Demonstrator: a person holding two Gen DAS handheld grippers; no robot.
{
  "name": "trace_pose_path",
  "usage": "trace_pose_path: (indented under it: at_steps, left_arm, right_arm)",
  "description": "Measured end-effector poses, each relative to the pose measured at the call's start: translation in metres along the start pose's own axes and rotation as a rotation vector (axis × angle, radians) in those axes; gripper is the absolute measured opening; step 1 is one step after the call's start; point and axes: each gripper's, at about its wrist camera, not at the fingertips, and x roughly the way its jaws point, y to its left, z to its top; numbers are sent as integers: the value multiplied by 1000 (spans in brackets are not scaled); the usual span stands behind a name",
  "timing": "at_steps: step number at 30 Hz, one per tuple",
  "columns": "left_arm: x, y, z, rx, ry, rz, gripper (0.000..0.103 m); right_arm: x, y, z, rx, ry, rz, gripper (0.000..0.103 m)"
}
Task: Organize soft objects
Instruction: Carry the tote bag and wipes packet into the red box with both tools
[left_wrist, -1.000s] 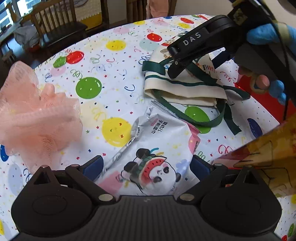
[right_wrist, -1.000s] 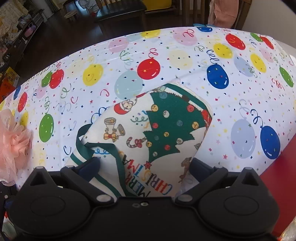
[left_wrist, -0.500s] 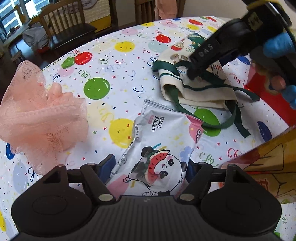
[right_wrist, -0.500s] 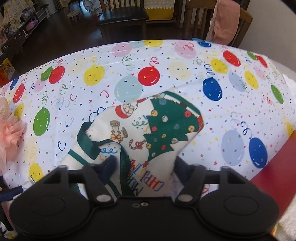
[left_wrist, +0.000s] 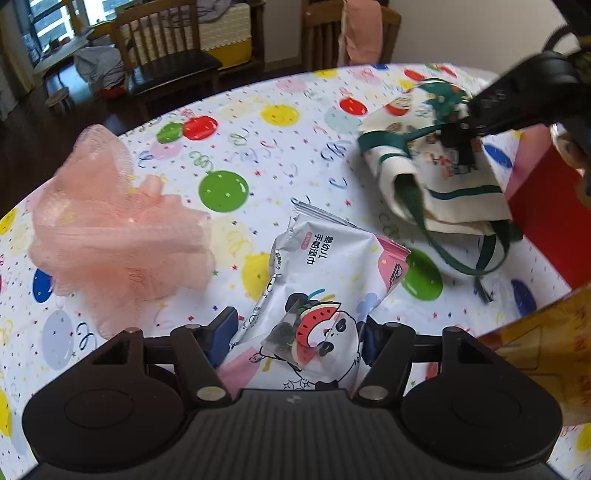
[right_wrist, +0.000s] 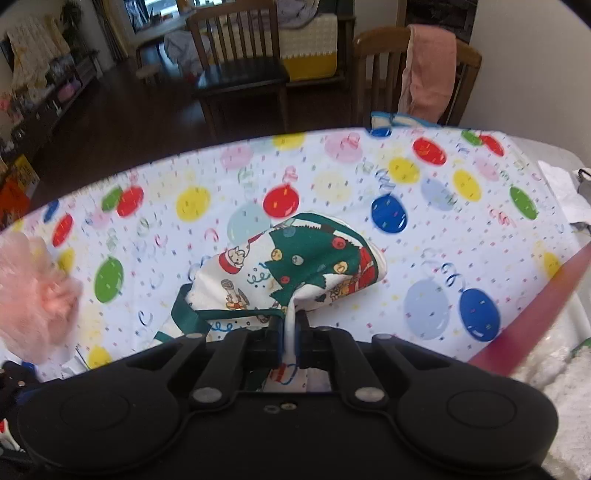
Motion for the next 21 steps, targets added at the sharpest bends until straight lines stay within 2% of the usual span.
trace_pose_path:
  at_steps: [9, 16, 21]
  left_arm:
    - [-41, 3, 16, -59, -46, -7, 65]
    - [-81, -7, 28, -50, -96, 1, 65]
    - [-105, -22, 35, -41, -126, -1, 65]
  right_arm:
    - [-57, -19, 2, 1, -61, 64, 4]
    - [-110, -34, 1, -14, -105, 102, 3]
    - [-149, -51, -1, 23, -165, 146, 3]
